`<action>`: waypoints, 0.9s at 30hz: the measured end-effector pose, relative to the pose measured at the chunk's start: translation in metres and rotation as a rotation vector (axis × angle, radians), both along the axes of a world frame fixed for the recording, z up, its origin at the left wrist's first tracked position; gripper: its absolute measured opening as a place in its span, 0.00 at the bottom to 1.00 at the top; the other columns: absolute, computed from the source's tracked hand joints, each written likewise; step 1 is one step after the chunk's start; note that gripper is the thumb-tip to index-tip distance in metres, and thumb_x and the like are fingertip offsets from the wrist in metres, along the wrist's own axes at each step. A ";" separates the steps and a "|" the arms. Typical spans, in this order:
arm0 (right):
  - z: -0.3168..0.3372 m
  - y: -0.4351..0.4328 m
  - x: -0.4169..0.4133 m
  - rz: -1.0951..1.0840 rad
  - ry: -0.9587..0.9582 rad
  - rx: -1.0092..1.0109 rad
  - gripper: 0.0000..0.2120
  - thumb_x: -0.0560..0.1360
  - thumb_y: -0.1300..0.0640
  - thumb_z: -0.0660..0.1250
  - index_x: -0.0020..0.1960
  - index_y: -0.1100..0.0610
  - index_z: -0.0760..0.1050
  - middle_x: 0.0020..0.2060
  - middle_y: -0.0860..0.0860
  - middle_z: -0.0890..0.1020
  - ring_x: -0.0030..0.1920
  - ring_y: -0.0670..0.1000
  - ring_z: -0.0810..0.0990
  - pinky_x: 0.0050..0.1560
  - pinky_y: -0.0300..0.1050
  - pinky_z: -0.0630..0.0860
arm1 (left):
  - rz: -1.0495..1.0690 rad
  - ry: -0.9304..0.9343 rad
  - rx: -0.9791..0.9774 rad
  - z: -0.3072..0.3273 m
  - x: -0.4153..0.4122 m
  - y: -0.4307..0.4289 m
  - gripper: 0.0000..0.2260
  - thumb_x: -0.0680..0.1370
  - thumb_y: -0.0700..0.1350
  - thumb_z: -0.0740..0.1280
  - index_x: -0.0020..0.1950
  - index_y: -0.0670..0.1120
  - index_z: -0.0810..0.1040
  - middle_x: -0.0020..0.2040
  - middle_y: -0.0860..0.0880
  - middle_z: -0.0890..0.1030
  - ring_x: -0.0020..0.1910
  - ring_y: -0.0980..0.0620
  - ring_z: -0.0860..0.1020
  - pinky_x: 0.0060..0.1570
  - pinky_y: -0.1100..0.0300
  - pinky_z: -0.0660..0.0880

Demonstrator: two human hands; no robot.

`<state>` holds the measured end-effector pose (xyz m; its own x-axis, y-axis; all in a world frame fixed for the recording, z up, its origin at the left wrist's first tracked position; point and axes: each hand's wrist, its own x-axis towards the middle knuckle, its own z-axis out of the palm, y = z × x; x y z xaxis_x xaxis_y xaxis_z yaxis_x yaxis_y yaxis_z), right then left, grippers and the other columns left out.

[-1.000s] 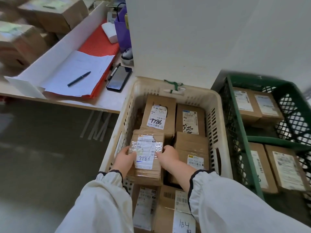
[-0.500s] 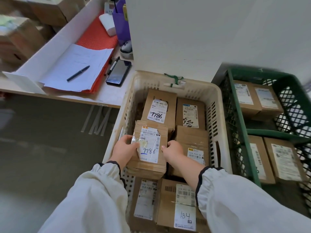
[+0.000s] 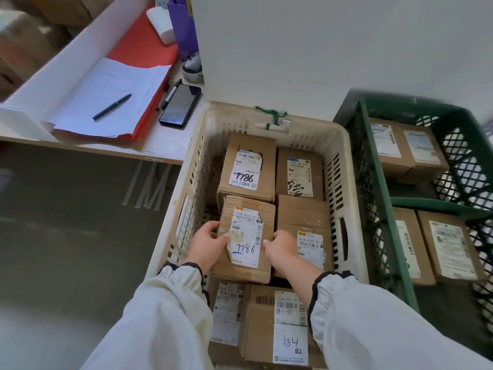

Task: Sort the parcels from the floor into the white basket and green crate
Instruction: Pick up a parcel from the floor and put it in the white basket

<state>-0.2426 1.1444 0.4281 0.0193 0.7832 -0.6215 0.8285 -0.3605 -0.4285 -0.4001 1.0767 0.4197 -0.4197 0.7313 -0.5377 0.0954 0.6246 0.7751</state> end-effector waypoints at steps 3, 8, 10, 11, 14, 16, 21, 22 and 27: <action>-0.002 0.003 0.009 -0.006 -0.046 0.028 0.10 0.76 0.55 0.66 0.54 0.58 0.74 0.50 0.53 0.79 0.47 0.52 0.76 0.43 0.44 0.72 | -0.006 -0.007 -0.006 -0.008 0.009 0.003 0.12 0.76 0.43 0.68 0.59 0.51 0.76 0.48 0.53 0.83 0.47 0.55 0.82 0.47 0.54 0.81; -0.005 0.009 0.011 0.044 -0.035 0.106 0.08 0.74 0.57 0.69 0.48 0.56 0.70 0.48 0.52 0.78 0.45 0.52 0.76 0.40 0.43 0.70 | 0.060 -0.036 -0.042 -0.022 0.012 0.003 0.13 0.76 0.42 0.69 0.59 0.50 0.77 0.48 0.52 0.83 0.46 0.54 0.82 0.46 0.53 0.81; -0.008 0.009 0.006 0.116 -0.053 0.111 0.07 0.74 0.57 0.68 0.48 0.55 0.70 0.48 0.51 0.78 0.43 0.51 0.75 0.38 0.42 0.69 | 0.076 -0.032 -0.053 -0.027 0.011 0.002 0.13 0.75 0.42 0.69 0.60 0.49 0.76 0.49 0.51 0.83 0.47 0.53 0.82 0.46 0.53 0.81; -0.009 0.008 0.003 0.143 -0.066 0.118 0.07 0.74 0.57 0.68 0.47 0.54 0.70 0.47 0.51 0.78 0.43 0.51 0.75 0.38 0.43 0.70 | 0.085 -0.029 -0.058 -0.029 0.010 0.001 0.14 0.75 0.42 0.69 0.61 0.48 0.76 0.50 0.51 0.83 0.47 0.53 0.82 0.46 0.54 0.81; -0.013 0.009 -0.003 0.197 -0.093 0.139 0.07 0.75 0.57 0.67 0.45 0.52 0.68 0.46 0.51 0.79 0.46 0.53 0.78 0.39 0.45 0.73 | 0.079 -0.020 -0.080 -0.034 0.006 0.001 0.18 0.75 0.44 0.70 0.64 0.47 0.74 0.50 0.51 0.81 0.48 0.54 0.81 0.44 0.58 0.80; -0.014 0.011 -0.005 0.214 -0.108 0.136 0.08 0.74 0.59 0.67 0.44 0.52 0.67 0.46 0.52 0.79 0.47 0.54 0.79 0.40 0.46 0.74 | 0.066 -0.028 -0.103 -0.035 0.003 0.002 0.20 0.74 0.44 0.70 0.65 0.46 0.73 0.51 0.51 0.81 0.50 0.53 0.80 0.46 0.57 0.80; -0.014 0.013 -0.006 0.232 -0.115 0.137 0.06 0.75 0.60 0.65 0.45 0.53 0.68 0.47 0.52 0.79 0.47 0.54 0.79 0.41 0.46 0.74 | 0.027 -0.008 -0.140 -0.034 0.002 0.007 0.21 0.73 0.45 0.71 0.66 0.46 0.73 0.54 0.48 0.81 0.52 0.48 0.80 0.54 0.47 0.78; -0.012 0.013 -0.005 0.233 -0.108 0.135 0.06 0.75 0.59 0.65 0.45 0.53 0.68 0.47 0.52 0.79 0.47 0.54 0.78 0.40 0.45 0.73 | 0.021 0.009 -0.145 -0.032 0.002 0.007 0.21 0.73 0.45 0.71 0.66 0.46 0.72 0.55 0.48 0.81 0.52 0.48 0.80 0.54 0.47 0.78; 0.004 0.014 0.004 0.192 -0.052 0.134 0.04 0.74 0.56 0.66 0.45 0.54 0.70 0.47 0.52 0.78 0.44 0.52 0.75 0.39 0.43 0.70 | -0.017 0.126 -0.170 -0.010 -0.001 0.005 0.28 0.73 0.48 0.71 0.71 0.45 0.68 0.63 0.45 0.76 0.59 0.47 0.76 0.57 0.51 0.76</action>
<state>-0.2384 1.1585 0.4325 -0.1086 0.8512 -0.5135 0.8987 -0.1367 -0.4167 -0.4013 1.0816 0.4098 -0.4798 0.6422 -0.5977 0.1962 0.7426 0.6404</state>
